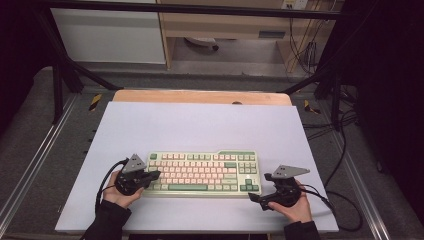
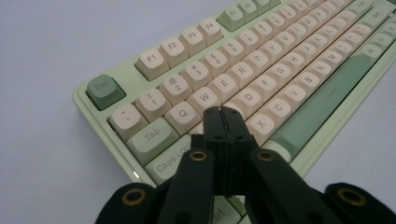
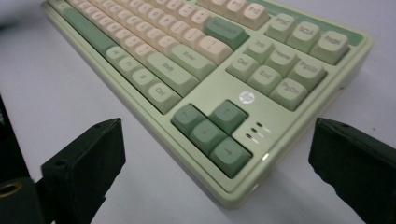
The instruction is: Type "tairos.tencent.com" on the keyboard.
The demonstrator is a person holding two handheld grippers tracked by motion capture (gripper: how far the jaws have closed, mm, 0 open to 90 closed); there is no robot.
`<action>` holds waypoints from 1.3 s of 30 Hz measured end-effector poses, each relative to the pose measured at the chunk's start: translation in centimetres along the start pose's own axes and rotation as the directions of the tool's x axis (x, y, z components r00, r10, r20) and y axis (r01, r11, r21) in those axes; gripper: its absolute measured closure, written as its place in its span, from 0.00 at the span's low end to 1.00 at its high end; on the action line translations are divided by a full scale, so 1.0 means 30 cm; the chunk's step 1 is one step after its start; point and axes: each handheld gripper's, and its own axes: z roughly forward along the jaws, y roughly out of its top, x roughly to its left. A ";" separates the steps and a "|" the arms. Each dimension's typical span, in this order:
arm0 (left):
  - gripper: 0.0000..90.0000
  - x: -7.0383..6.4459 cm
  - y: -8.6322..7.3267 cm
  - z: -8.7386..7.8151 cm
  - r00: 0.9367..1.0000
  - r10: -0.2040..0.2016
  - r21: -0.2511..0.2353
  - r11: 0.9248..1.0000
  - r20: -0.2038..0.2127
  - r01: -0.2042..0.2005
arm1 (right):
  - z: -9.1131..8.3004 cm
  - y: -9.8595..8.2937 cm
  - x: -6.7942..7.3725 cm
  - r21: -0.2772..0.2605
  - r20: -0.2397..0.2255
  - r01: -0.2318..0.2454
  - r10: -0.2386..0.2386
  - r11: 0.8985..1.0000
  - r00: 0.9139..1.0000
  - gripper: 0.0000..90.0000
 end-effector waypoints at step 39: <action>1.00 0.003 -0.002 -0.002 1.000 -0.002 -0.004 1.000 0.009 0.002 | 0.193 0.202 0.145 -0.003 -0.085 0.058 -0.058 0.998 0.995 0.84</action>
